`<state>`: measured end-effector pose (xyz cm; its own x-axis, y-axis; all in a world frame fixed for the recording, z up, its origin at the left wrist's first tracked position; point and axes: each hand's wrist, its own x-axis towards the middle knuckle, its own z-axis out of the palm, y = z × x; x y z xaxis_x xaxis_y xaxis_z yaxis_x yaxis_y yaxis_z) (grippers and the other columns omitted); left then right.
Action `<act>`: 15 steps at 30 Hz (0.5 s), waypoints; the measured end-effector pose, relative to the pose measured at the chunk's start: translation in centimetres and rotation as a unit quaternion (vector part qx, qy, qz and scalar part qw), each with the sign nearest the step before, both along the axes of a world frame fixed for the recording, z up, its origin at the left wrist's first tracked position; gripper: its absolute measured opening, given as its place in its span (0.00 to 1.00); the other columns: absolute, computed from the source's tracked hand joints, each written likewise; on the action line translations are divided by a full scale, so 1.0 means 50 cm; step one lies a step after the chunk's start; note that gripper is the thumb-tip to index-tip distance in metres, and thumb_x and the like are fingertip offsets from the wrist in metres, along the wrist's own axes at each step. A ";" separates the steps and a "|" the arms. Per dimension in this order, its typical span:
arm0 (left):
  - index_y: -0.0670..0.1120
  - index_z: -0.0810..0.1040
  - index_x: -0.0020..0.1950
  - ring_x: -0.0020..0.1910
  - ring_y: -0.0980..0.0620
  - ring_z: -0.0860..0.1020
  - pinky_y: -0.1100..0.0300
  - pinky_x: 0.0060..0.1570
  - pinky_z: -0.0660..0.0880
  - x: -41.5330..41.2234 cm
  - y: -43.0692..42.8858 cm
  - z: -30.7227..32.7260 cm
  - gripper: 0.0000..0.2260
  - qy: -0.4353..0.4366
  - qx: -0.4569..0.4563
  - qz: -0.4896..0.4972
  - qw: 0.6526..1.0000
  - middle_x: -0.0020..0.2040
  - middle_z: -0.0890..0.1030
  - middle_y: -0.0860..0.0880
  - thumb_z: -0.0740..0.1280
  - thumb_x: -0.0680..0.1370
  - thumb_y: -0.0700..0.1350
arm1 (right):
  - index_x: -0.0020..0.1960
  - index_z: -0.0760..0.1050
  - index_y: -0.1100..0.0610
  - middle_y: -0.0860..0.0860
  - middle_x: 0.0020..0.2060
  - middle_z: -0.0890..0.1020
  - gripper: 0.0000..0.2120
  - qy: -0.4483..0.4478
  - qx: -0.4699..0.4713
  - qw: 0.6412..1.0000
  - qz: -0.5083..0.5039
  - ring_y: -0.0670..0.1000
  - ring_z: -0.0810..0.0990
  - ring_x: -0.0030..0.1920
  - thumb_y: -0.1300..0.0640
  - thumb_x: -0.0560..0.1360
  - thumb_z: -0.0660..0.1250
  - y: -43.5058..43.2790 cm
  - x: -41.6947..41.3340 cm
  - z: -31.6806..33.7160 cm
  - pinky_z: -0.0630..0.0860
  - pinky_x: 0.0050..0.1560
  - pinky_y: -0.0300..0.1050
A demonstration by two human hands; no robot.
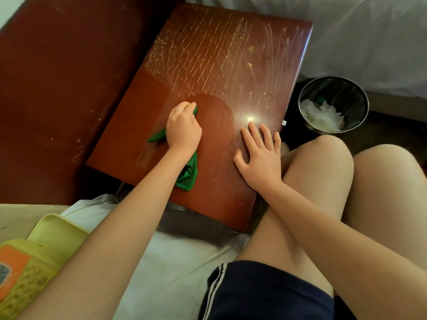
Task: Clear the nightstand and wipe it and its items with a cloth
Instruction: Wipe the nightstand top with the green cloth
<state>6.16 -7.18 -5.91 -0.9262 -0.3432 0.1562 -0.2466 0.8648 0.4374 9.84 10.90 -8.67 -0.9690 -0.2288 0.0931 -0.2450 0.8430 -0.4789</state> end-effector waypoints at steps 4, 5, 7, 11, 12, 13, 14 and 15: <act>0.42 0.74 0.67 0.67 0.47 0.70 0.57 0.64 0.65 -0.037 0.051 0.003 0.17 -0.008 -0.002 -0.036 0.999 0.66 0.75 0.46 0.57 0.80 0.36 | 0.71 0.67 0.55 0.53 0.72 0.66 0.30 0.009 -0.006 1.000 -0.002 0.58 0.58 0.74 0.44 0.73 0.49 0.000 0.001 0.000 0.43 0.73 0.56; 0.42 0.74 0.67 0.66 0.47 0.70 0.57 0.64 0.65 -0.040 0.063 0.004 0.17 -0.011 -0.007 -0.072 0.997 0.65 0.75 0.46 0.57 0.79 0.36 | 0.71 0.67 0.55 0.54 0.72 0.67 0.30 0.011 -0.007 1.000 -0.003 0.58 0.59 0.74 0.45 0.73 0.50 0.000 0.001 0.000 0.43 0.73 0.56; 0.42 0.76 0.65 0.65 0.46 0.72 0.56 0.63 0.66 -0.039 0.084 0.005 0.17 -0.011 -0.014 -0.148 0.989 0.63 0.77 0.45 0.58 0.78 0.35 | 0.70 0.68 0.56 0.54 0.71 0.68 0.29 0.016 -0.008 1.000 -0.006 0.59 0.60 0.73 0.46 0.74 0.51 -0.001 0.002 -0.001 0.44 0.73 0.56; 0.42 0.79 0.61 0.60 0.44 0.76 0.54 0.60 0.70 -0.011 0.088 -0.001 0.16 0.000 -0.020 -0.255 0.967 0.59 0.80 0.44 0.60 0.76 0.36 | 0.71 0.68 0.56 0.55 0.71 0.68 0.29 0.014 -0.006 1.000 -0.006 0.59 0.60 0.73 0.45 0.74 0.50 -0.003 0.002 -0.003 0.44 0.73 0.57; 0.42 0.79 0.61 0.60 0.44 0.76 0.55 0.60 0.70 0.002 0.080 -0.003 0.16 0.000 -0.023 -0.271 0.962 0.58 0.80 0.44 0.60 0.75 0.36 | 0.71 0.67 0.56 0.54 0.71 0.67 0.29 0.014 -0.006 1.000 -0.006 0.58 0.59 0.74 0.45 0.74 0.50 -0.003 0.002 -0.003 0.44 0.73 0.56; 0.42 0.79 0.61 0.59 0.45 0.76 0.58 0.60 0.68 0.017 0.070 -0.004 0.16 -0.002 -0.027 -0.282 0.959 0.58 0.80 0.44 0.60 0.75 0.36 | 0.71 0.67 0.56 0.54 0.71 0.67 0.29 0.014 -0.007 1.000 -0.006 0.58 0.59 0.74 0.45 0.74 0.50 -0.002 0.002 -0.003 0.44 0.73 0.56; 0.43 0.79 0.61 0.60 0.45 0.76 0.60 0.61 0.67 0.033 0.058 -0.005 0.16 -0.004 -0.030 -0.290 0.957 0.58 0.80 0.45 0.60 0.75 0.36 | 0.71 0.67 0.56 0.54 0.71 0.67 0.29 0.014 -0.008 1.000 -0.006 0.58 0.59 0.74 0.45 0.74 0.50 -0.002 0.002 -0.003 0.43 0.73 0.55; 0.43 0.79 0.61 0.60 0.46 0.76 0.62 0.61 0.65 0.048 0.044 -0.005 0.16 -0.006 -0.032 -0.293 0.956 0.58 0.80 0.45 0.61 0.75 0.36 | 0.71 0.67 0.55 0.54 0.72 0.67 0.29 0.012 -0.009 1.000 -0.004 0.58 0.59 0.74 0.45 0.74 0.50 -0.002 0.002 -0.003 0.42 0.73 0.54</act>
<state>8.58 -4.98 -6.17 -0.9585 0.2440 0.1476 0.2827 0.8813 0.3787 9.93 10.82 -8.82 -0.9683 -0.2184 0.1208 -0.2495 0.8360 -0.4887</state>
